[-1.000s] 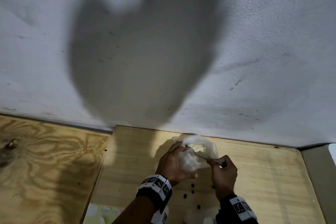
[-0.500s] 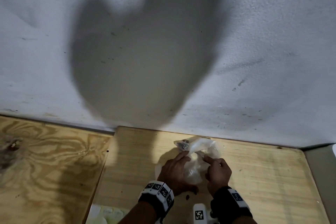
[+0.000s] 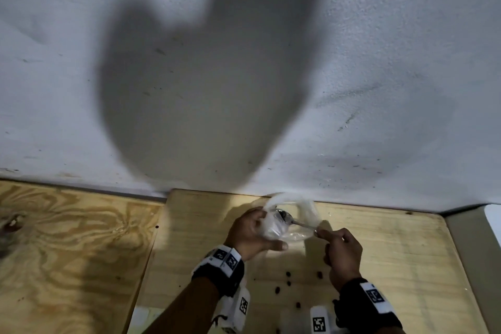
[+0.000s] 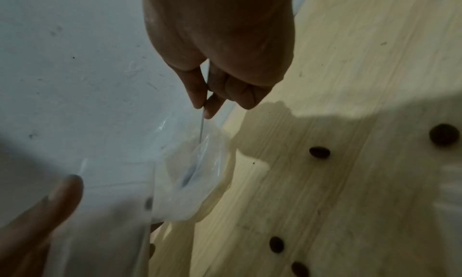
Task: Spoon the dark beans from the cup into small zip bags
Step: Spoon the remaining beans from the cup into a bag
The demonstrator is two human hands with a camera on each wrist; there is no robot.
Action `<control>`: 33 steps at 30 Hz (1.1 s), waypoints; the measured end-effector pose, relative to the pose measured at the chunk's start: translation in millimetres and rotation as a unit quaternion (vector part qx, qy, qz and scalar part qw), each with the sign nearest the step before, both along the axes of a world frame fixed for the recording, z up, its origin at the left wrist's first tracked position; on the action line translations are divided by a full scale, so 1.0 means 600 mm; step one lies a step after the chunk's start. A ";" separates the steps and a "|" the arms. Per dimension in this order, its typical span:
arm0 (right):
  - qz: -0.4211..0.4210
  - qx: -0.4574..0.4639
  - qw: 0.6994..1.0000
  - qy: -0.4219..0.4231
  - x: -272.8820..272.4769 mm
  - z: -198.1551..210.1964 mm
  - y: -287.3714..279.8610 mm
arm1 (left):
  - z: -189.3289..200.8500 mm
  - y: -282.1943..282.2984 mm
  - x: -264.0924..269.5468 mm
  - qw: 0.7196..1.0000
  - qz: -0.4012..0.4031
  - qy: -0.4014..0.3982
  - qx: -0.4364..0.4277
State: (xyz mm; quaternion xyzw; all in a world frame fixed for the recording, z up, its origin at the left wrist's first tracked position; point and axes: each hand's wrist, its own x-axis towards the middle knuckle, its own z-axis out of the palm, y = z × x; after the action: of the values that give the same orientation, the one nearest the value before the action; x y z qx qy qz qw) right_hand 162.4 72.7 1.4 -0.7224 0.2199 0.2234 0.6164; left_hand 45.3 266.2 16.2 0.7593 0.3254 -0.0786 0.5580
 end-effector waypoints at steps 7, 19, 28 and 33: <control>0.002 -0.052 0.998 -0.032 0.000 -0.003 -0.004 | 0.022 0.032 0.009 0.993 0.026 -0.009 -0.113; -0.033 -0.069 0.996 -0.047 -0.013 0.002 0.046 | 0.014 -0.026 0.005 0.996 -0.085 -0.012 0.018; -0.072 -0.019 0.997 0.023 -0.009 -0.019 0.035 | 0.009 -0.037 -0.020 0.978 -0.164 -0.016 0.128; -0.068 0.027 0.997 0.025 -0.003 -0.021 0.033 | 0.006 -0.026 -0.026 0.982 -0.150 -0.005 0.114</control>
State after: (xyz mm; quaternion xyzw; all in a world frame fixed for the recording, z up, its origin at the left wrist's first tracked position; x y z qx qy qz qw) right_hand 160.3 92.5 -11.2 -0.6832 0.2777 0.2044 0.6437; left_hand 29.7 250.8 20.0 0.8583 0.2118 -0.1196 0.4518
